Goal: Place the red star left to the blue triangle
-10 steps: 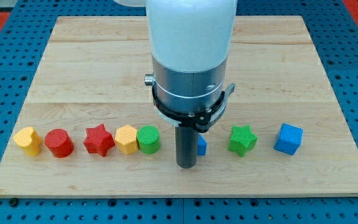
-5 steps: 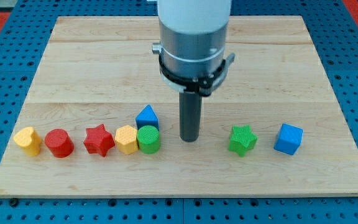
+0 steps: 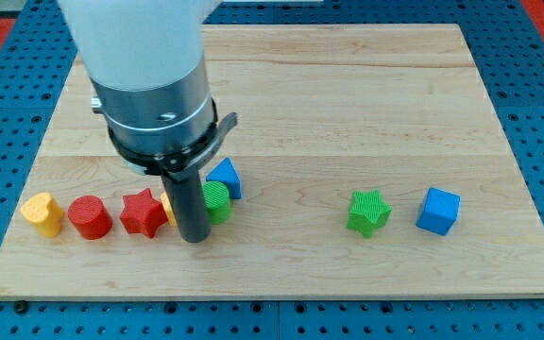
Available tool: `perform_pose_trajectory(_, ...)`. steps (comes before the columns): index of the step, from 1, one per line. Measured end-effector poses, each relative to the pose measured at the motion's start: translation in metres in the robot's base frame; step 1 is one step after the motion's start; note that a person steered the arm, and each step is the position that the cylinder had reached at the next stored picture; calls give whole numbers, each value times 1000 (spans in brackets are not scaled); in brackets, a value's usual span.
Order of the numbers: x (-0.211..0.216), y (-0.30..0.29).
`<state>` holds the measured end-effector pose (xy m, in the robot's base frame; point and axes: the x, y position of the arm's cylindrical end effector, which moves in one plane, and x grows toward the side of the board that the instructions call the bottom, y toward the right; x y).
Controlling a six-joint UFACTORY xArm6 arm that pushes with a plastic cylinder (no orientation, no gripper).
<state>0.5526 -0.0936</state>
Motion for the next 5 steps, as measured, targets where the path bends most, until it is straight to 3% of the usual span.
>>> perform_pose_trajectory(2,8,-73)
perform_pose_trajectory(5,-18,-96)
